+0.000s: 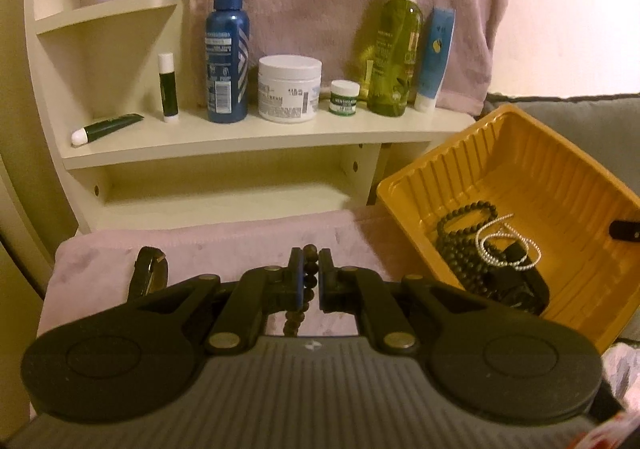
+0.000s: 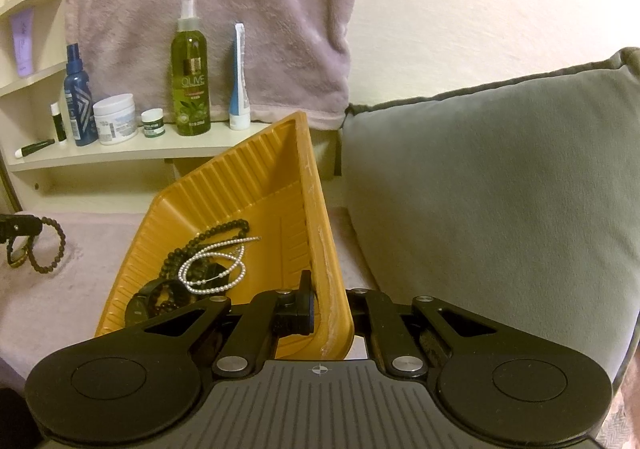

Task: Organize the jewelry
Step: 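Carry the bead bracelet into the orange tray and open the left tool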

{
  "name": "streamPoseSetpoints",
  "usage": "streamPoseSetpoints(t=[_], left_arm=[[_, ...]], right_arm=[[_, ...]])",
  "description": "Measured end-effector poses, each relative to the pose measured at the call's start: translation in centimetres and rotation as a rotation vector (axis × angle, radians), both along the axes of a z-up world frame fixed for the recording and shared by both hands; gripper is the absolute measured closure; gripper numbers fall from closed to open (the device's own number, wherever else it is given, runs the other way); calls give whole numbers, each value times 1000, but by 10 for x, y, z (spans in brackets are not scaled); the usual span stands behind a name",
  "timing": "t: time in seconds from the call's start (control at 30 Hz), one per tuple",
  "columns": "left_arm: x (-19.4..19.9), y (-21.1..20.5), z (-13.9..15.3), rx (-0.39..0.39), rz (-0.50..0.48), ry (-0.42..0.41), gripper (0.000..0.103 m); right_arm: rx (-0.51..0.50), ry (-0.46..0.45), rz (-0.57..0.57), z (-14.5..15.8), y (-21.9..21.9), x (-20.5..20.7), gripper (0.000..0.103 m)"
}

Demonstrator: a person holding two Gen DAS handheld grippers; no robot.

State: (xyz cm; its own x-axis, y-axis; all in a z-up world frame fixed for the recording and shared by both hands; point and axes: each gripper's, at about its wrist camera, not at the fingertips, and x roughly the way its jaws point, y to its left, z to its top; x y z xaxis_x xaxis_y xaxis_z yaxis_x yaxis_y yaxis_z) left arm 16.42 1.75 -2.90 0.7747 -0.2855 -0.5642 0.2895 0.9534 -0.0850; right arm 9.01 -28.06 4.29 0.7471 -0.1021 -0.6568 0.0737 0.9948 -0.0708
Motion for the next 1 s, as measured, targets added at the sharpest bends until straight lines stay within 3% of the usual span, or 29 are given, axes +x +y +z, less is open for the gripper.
streamPoseSetpoints(t=[0.67, 1.0], left_arm=[[-2, -19, 28, -62, -31, -31, 97], [-4, -48, 37, -108, -100, -32, 97]], right_arm=[[3, -2, 2, 1, 1, 0, 97], [5, -2, 2, 2, 2, 1, 97]])
